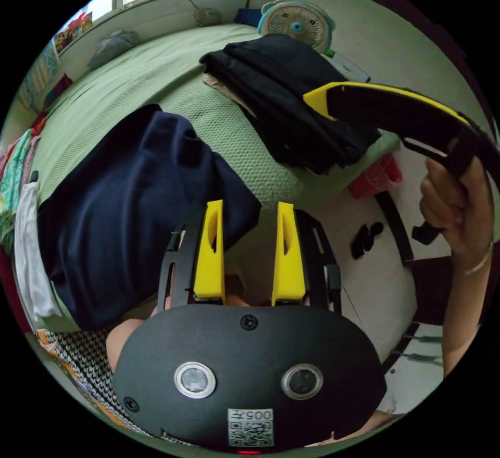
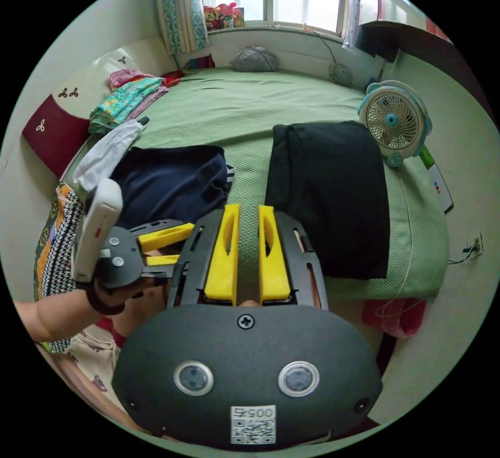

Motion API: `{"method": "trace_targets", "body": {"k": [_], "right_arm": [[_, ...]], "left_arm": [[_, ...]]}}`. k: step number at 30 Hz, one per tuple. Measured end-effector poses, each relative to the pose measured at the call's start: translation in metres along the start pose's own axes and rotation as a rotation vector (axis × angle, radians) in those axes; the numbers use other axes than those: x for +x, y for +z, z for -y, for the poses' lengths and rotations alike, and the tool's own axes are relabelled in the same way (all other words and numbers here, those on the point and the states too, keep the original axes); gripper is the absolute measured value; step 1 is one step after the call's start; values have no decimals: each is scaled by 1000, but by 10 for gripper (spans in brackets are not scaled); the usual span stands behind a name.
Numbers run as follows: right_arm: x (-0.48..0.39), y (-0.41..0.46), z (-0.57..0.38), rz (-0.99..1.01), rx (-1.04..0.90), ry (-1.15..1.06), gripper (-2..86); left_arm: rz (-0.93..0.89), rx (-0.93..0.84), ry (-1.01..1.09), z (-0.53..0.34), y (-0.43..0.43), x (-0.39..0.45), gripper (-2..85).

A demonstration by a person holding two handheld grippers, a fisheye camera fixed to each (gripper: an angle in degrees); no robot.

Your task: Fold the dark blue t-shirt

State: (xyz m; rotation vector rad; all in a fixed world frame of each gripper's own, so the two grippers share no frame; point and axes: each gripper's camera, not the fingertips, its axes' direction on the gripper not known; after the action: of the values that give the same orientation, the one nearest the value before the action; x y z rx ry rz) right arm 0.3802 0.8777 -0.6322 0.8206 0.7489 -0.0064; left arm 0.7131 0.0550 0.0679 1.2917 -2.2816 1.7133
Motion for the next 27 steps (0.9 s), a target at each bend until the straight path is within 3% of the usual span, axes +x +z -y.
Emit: {"method": "trace_targets", "body": {"k": [4,7,11,20,27], "right_arm": [[1,6,9,18,1,-14,63],[3,16,18,38,-13,-15,63],[7,31,37,49,-32,-12,70],[16,96,125,268,-161,92,142],[21,160,166,233,-309,162,152]], "left_arm": [[32,-57,-57,7,34,6,137],[93,-59,-111,7,35,1,63],[-91,-67,-95,3,19,-22,38],[-175,10,-85,-22,-17,-51,35],[-217,32,-97,-34,-30,-68,36]]}}
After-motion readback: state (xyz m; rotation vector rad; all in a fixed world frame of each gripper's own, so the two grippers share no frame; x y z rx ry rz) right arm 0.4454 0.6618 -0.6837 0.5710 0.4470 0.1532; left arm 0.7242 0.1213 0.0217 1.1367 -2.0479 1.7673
